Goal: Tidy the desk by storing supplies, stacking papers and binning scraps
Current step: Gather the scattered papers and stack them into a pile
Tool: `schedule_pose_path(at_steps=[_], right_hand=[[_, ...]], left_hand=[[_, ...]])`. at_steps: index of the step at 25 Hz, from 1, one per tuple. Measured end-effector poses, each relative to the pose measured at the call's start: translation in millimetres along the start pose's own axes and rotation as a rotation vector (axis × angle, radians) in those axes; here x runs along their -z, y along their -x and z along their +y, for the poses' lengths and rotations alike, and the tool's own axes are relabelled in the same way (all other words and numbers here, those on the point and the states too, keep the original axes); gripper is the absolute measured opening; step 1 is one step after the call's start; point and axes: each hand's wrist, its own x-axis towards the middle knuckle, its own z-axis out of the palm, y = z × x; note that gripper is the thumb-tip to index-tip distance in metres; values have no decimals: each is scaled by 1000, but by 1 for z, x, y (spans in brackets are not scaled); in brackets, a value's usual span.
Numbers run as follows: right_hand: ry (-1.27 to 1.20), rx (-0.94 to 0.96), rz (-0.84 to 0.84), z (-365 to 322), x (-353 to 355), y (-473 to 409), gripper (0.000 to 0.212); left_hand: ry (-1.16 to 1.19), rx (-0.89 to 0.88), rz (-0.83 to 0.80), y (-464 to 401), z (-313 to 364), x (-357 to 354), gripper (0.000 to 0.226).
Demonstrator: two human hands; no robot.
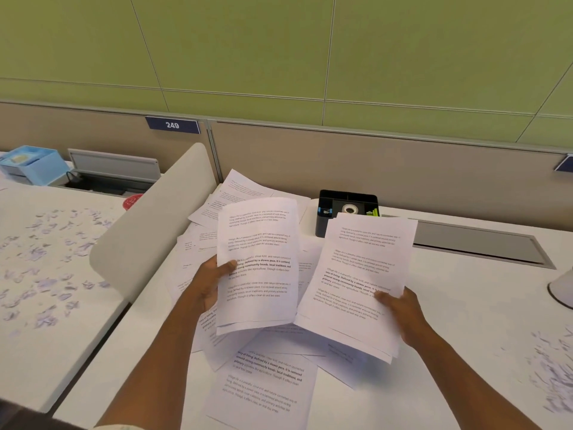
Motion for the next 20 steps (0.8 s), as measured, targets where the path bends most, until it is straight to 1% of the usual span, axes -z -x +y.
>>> schedule_pose_path(at_steps=[3,6,8,10,12,16,18,20], right_hand=[[24,11,17,1,-11,1,29],[48,16,14,-1,-22,3,28],[32,1,-9,-2,-28,6,29],[-10,-21,-64,-7,-34,10,31],[-54,-27,-142,-14,-42,15,33],[-142,-2,-262,-31,-53,23,34],[-127,21,-276,-37,-54,27,36],[-108,17,-267,-41,-54,30,37]], left_hand=[[44,0,-82,0,8,-14,41],[65,-13,-187,0,20,-30,44],[91,-31,-242,1,29,-42,45],[95,-35,-259,2,34,-54,44],[-4,-23,-224,1,32,-63,38],[-335,4,-35,-2,15,-77,27],[-396,-11,15,-2,6,-85,23],[-367,25,-22,1,0,-91,23]])
